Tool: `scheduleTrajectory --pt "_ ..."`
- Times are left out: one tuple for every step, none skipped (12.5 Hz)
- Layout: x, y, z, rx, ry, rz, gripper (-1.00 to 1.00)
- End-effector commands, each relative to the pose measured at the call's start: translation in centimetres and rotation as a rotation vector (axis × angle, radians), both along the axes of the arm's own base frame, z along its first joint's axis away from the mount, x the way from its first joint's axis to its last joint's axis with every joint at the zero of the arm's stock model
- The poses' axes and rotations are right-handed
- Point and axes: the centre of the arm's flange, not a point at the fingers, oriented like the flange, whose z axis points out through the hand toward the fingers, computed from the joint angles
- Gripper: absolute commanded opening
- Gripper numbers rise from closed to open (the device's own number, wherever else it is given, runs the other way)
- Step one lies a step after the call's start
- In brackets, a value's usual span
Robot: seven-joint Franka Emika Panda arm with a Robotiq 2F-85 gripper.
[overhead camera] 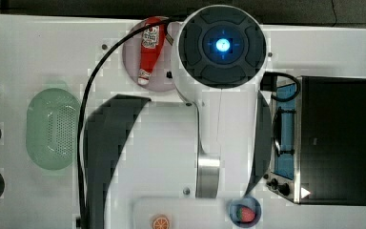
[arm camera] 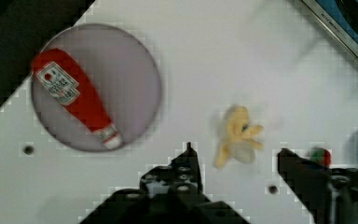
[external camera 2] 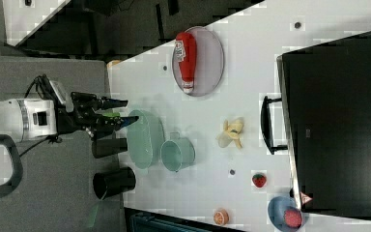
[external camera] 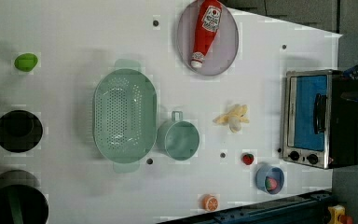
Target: Pick banana from table and place on oven.
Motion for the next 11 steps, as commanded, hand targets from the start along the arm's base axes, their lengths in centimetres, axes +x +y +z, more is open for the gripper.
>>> scheduleTrajectory --pt "-14.2 -1.8 6.5 -0.003 -0.016 -0.039 0.59" --pt "-14.2 -1.8 6.5 -0.003 -0.016 -0.039 0.81" --pt "-14.2 -1.9 6.5 -0.002 -0.015 -0.039 0.99" --pt "-14.1 -1.9 6.3 -0.003 -0.011 -0.039 1.00" --pt "-13.8 -1.9 5.7 -0.003 -0.003 -0.039 1.00" --pt "-13.2 -1.8 4.7 -0.003 0.000 -0.038 1.00" --pt "-12.4 -1.8 3.3 -0.004 0.002 -0.036 1.00" --pt "-11.5 -1.7 1.5 -0.005 0.006 -0.033 1.00" --pt "-10.6 -1.7 -0.7 -0.005 0.014 -0.030 1.00" --pt "-9.7 -1.7 -3.1 -0.006 0.022 -0.028 1.00" --pt "-8.8 -1.6 -5.6 -0.006 0.028 -0.026 1.00"
